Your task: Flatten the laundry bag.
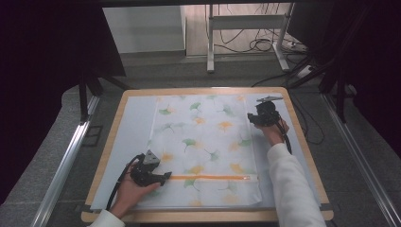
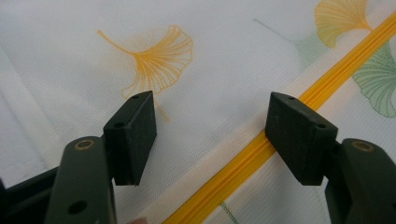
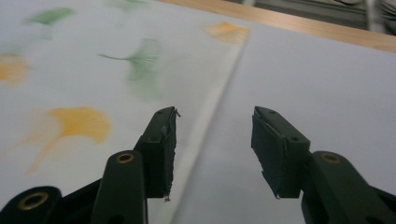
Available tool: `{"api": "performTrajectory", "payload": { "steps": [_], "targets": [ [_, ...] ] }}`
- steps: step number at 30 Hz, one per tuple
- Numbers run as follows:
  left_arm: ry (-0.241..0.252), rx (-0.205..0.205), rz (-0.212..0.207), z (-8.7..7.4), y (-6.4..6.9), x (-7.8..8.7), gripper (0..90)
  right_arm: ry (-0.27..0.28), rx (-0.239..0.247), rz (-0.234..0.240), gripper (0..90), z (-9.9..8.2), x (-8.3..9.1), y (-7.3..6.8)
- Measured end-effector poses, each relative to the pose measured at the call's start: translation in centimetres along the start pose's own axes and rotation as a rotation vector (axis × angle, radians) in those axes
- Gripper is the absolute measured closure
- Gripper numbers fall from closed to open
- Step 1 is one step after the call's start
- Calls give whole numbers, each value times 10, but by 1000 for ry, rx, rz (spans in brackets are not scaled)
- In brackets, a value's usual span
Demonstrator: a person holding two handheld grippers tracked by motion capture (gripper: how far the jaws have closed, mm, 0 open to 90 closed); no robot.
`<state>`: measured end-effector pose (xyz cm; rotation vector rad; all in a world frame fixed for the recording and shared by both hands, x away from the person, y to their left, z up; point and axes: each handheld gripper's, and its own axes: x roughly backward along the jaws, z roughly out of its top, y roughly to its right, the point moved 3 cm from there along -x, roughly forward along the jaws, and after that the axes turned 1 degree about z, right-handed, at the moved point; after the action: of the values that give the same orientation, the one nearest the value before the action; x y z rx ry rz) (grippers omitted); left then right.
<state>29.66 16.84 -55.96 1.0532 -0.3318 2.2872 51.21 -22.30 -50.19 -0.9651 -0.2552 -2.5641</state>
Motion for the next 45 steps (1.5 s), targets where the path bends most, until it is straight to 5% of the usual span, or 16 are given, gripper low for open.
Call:
{"api": "performTrajectory", "payload": {
  "steps": [3, 7, 15, 20, 23, 28, 35, 45],
  "targets": [
    [26, -18, 17, 1, 2, 5, 329, 15, 45, 108, 446, -7, 32, -16],
    [46, -14, 22, 1, 1, 7, 326, 40, 78, 178, 450, -19, 62, -29],
    [90, -11, 32, 1, -3, 13, 325, 62, 87, 223, 525, -64, 111, -34],
    [90, -13, 33, 1, -3, 12, 325, 45, 76, 236, 603, -85, 121, -32],
    [92, -23, 34, 2, -1, 12, 324, 20, 80, 254, 760, -105, 128, -34],
    [87, -33, 37, 2, 2, 13, 320, -12, 105, 290, 861, -123, 139, -45],
    [94, -56, 48, 5, 8, 16, 312, 6, 144, 311, 878, -137, 158, -62],
    [121, -71, 27, 15, 19, 22, 307, -13, 160, 326, 879, -148, 162, -73]
  ]
}}
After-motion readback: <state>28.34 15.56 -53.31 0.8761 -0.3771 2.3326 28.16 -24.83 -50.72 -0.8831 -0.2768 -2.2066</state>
